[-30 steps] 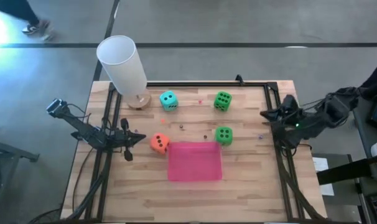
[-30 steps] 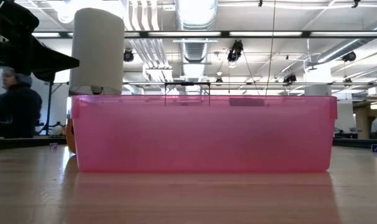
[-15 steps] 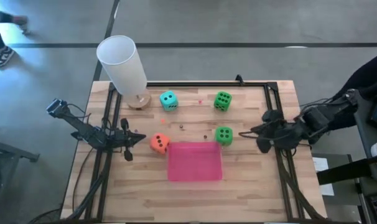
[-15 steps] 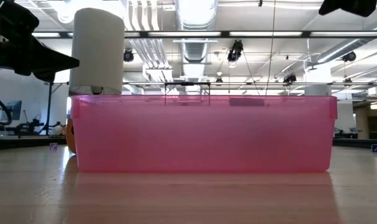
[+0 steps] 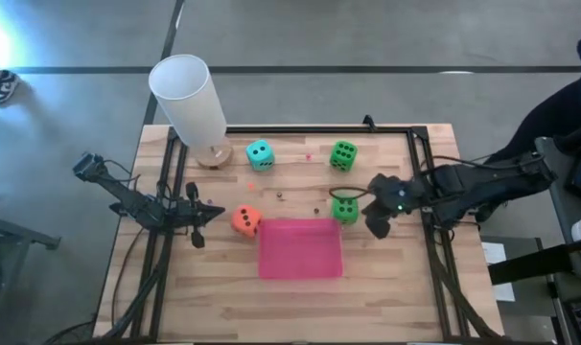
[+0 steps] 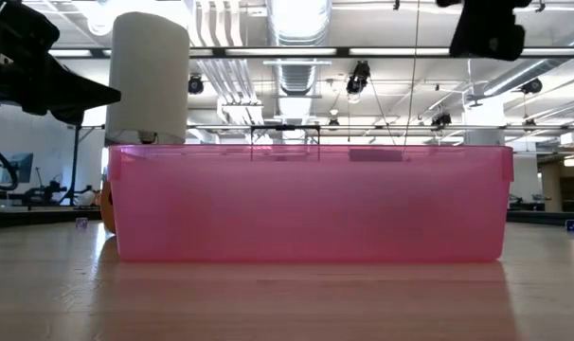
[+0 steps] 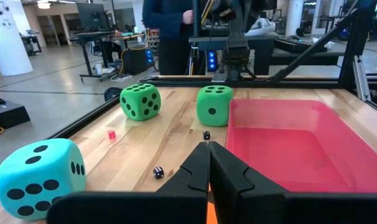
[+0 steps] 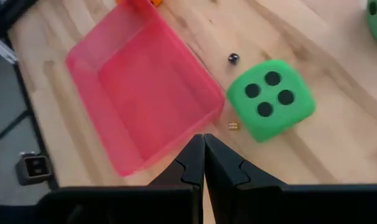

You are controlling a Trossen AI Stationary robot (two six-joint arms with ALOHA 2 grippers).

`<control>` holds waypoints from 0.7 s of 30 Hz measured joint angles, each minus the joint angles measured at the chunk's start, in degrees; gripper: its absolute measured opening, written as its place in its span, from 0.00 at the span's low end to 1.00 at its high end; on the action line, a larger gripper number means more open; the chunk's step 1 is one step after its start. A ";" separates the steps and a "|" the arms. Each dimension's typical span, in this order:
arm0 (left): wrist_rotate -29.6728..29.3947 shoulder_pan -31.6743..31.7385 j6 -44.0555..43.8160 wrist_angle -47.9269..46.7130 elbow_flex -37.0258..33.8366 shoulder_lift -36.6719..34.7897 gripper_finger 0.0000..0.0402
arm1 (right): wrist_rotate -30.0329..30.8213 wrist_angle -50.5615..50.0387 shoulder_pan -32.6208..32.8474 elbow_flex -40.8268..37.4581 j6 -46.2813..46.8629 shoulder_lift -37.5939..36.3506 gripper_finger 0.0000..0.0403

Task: Pick & Place Dice
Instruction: Put the bottom large green dice into the pink bin

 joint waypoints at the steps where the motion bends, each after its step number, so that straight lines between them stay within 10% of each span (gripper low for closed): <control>1: 0.00 0.00 0.00 -0.01 0.00 0.00 0.02 | -0.01 0.03 -0.82 0.46 -1.43 0.49 0.02; 21: 0.00 0.01 0.00 -0.01 -0.01 -0.02 0.02 | -4.08 -0.36 -7.32 6.95 -8.77 10.30 0.10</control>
